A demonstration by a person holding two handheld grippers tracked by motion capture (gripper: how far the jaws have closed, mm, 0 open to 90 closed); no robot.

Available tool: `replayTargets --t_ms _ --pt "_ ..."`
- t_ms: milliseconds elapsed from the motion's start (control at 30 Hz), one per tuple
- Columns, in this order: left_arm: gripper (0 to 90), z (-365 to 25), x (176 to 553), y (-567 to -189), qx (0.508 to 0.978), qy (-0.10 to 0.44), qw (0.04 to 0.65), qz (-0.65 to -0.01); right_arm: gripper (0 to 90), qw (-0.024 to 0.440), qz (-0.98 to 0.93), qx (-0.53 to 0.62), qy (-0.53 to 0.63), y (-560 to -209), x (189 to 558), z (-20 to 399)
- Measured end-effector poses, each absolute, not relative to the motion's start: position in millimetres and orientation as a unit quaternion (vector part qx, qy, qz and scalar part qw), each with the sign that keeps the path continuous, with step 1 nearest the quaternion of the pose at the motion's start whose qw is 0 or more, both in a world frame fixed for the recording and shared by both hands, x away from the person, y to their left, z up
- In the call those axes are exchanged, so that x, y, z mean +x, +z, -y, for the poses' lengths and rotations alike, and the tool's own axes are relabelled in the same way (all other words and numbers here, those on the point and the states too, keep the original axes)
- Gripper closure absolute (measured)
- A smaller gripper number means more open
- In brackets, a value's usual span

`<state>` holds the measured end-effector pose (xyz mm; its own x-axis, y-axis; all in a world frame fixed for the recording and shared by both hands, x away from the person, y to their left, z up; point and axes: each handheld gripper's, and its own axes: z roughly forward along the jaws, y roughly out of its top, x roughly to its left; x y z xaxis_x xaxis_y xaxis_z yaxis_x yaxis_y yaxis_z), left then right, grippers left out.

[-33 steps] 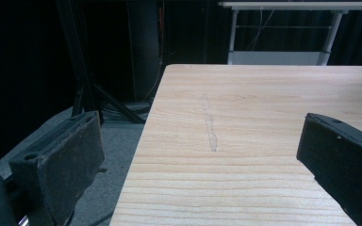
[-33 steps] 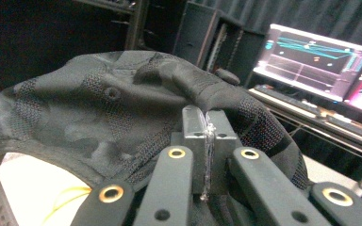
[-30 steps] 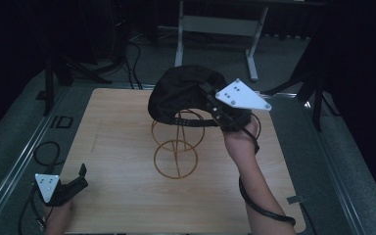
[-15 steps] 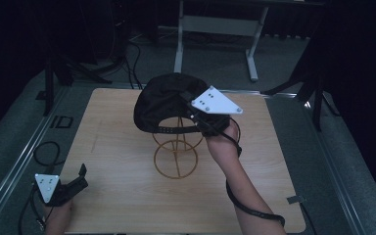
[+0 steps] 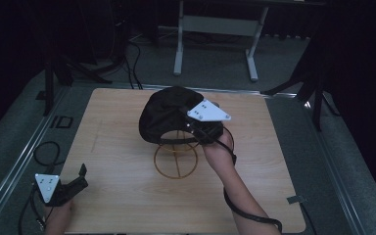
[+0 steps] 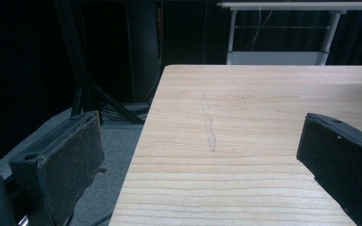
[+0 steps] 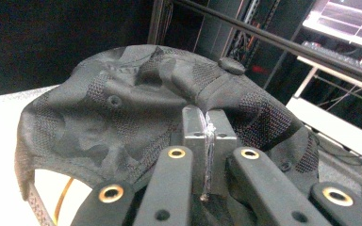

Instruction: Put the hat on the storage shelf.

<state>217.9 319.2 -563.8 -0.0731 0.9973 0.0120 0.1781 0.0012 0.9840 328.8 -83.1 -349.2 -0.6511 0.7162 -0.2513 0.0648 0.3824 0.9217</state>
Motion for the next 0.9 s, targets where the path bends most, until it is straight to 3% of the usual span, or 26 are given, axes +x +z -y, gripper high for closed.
replayTargets --t_ms 400,900 --pt "1.8 -319 218 -564 0.526 0.473 0.431 -0.560 87.9 0.298 -0.762 0.273 0.506 -359 328 89" --pt "1.8 -319 218 -564 0.525 0.474 0.432 -0.560 72.6 0.275 -0.763 0.285 0.510 -366 325 99"
